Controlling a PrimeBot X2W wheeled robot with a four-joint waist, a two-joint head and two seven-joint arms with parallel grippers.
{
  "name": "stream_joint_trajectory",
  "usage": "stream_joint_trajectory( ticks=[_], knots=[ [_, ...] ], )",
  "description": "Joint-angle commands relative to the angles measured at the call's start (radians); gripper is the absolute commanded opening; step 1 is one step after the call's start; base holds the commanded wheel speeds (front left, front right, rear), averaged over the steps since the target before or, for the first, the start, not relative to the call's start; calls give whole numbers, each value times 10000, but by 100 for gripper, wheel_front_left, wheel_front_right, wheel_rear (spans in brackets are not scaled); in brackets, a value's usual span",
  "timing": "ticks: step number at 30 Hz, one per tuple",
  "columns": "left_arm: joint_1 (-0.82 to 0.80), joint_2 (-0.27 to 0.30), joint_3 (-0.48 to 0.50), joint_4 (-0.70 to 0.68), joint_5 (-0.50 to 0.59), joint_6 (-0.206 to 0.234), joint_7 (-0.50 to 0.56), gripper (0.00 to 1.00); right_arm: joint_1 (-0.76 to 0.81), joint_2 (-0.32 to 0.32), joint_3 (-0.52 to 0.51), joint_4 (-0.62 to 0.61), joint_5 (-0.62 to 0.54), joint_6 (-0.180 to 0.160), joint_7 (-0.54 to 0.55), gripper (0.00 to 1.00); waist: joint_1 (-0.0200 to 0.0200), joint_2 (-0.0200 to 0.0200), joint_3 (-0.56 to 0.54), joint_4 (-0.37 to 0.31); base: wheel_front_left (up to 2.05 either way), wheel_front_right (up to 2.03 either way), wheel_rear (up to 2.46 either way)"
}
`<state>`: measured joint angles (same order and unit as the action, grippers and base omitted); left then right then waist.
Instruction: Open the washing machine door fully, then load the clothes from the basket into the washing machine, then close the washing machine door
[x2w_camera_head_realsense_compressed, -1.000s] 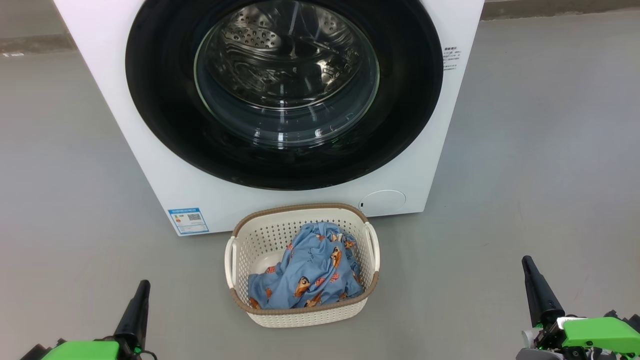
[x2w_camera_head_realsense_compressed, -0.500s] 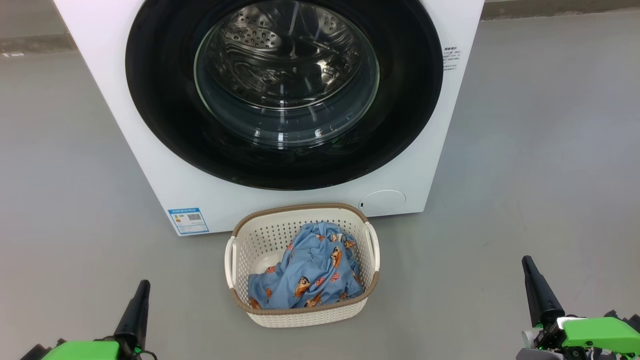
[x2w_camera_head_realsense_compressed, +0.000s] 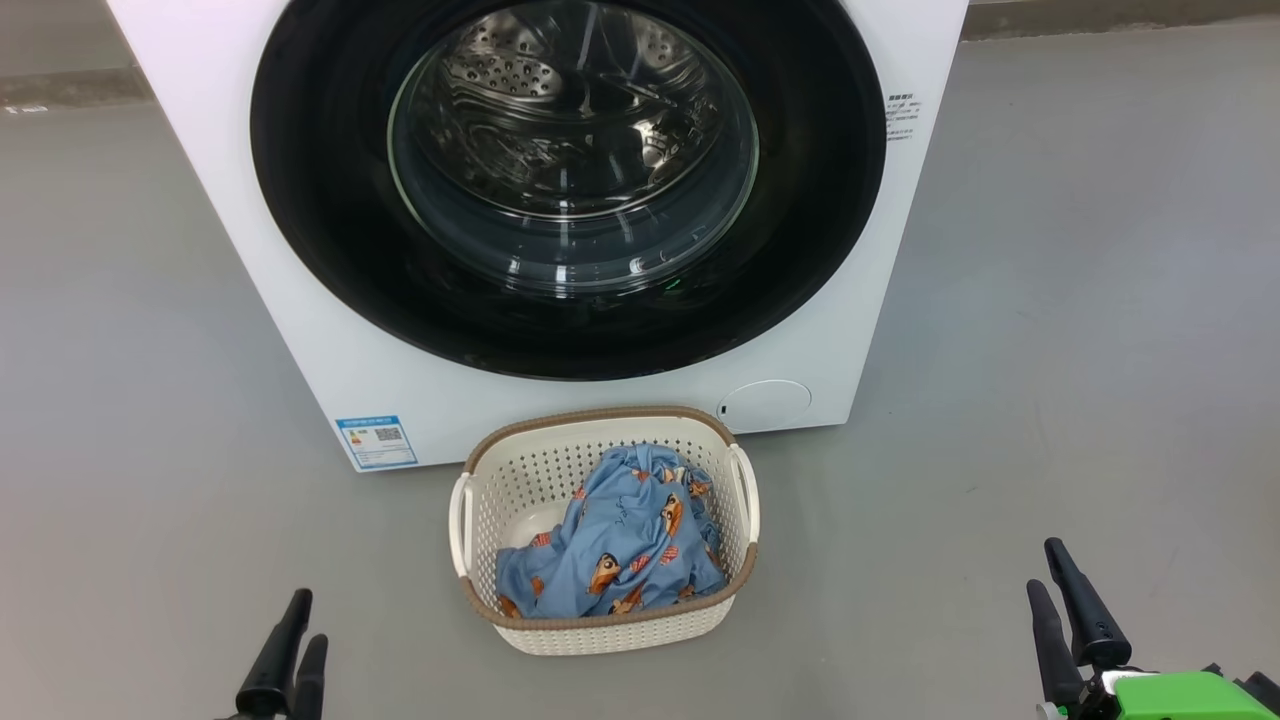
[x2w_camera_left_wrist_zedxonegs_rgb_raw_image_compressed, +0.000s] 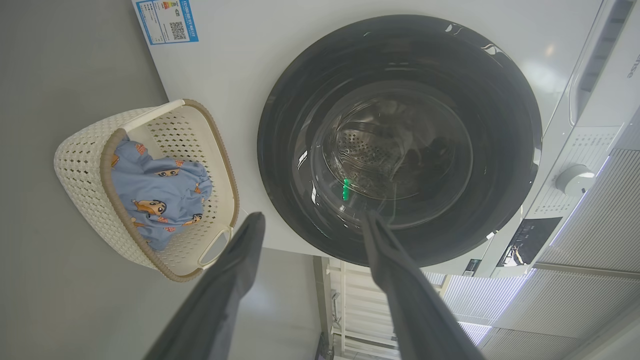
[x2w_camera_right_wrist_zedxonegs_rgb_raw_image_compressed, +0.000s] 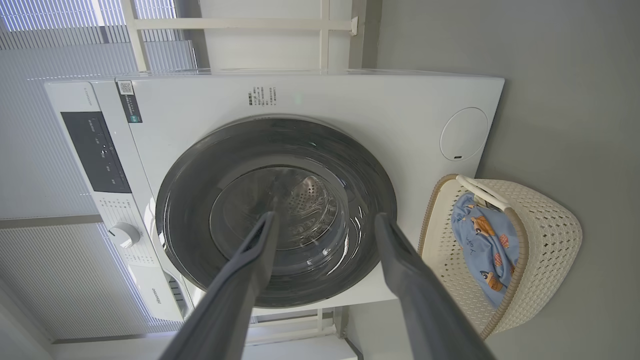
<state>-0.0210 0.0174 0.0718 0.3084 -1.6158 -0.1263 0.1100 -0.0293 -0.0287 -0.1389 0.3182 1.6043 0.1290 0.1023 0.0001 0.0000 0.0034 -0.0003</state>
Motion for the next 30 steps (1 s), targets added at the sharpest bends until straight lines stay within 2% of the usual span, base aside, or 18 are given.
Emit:
stream_joint_trajectory(
  ticks=[1, 3, 6, 15, 30],
  knots=[
    [-360, 196, 61, -291, 41, -11, -29, 100, -310, -57, 85, -297, -155, 1, -122, 100, 17, 0, -7, -2, 0, 0, 0],
    [-380, 228, 52, -343, 89, -12, -61, 100, -340, -72, 130, -323, -263, 1, -185, 100, 21, 0, -13, -6, 0, 0, 0],
    [-409, 334, -31, -458, 264, -13, -198, 100, -404, -115, 206, -386, -548, 2, -311, 100, 1, 0, 19, -17, 0, 0, 0],
    [-513, 667, -361, -566, 766, -15, -575, 100, -529, -131, 279, -547, -1338, 3, -548, 100, 0, 0, 48, -36, 0, 0, 0],
    [-605, 1066, -612, -766, 2497, -19, -1022, 100, -556, -147, 428, -818, -3567, 5, -987, 100, 0, 0, 66, -62, 0, 0, 0]
  ],
)
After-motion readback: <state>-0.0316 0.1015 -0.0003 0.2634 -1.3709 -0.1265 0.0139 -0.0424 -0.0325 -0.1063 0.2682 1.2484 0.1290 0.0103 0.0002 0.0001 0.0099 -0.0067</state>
